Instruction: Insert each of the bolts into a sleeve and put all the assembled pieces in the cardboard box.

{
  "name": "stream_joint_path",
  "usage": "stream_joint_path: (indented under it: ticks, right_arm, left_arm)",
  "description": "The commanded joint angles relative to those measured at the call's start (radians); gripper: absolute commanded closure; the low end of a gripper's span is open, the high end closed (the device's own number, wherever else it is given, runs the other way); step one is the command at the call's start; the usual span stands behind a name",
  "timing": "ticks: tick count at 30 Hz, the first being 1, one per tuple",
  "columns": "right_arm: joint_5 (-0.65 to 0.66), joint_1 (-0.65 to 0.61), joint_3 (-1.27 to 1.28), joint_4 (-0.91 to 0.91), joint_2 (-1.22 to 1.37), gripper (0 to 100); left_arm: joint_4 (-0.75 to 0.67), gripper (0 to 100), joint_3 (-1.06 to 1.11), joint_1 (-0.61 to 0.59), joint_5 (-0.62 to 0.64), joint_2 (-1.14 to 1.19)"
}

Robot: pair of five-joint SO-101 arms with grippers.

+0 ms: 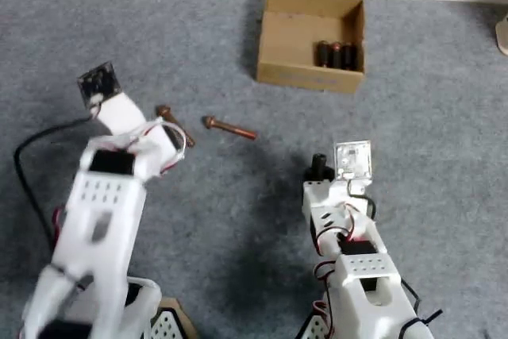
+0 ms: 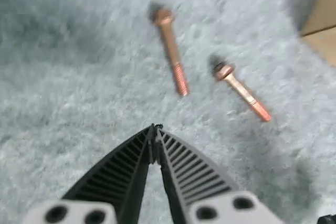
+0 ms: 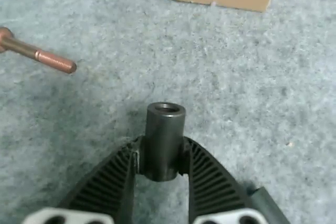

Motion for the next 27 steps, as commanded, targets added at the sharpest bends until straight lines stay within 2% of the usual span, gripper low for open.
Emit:
stream_joint_path:
  ticks: [1, 4, 10, 16, 27]
  right_arm:
    - [0.026, 0.01, -0.007, -0.021, -0.03, 99.5]
    - [0.028, 0.01, -0.007, -0.021, -0.03, 99.5]
    - [0.028, 0.01, -0.007, -0.021, -0.03, 99.5]
    - [0.028, 0.01, -0.007, -0.021, -0.03, 99.5]
    - [0.028, 0.01, -0.007, -0.021, -0.03, 99.5]
  left_arm:
    - [0.091, 99, -0.219, -0.007, 0.018, 0.163]
    - [0.068, 99, -0.302, -0.007, 0.069, 0.275]
    - [-0.08, 99, -0.317, -0.022, 0.078, 0.409]
    - [-0.083, 99, -0.34, -0.028, 0.276, 0.479]
    - [-0.08, 92, -0.547, -0.044, 0.284, 0.694]
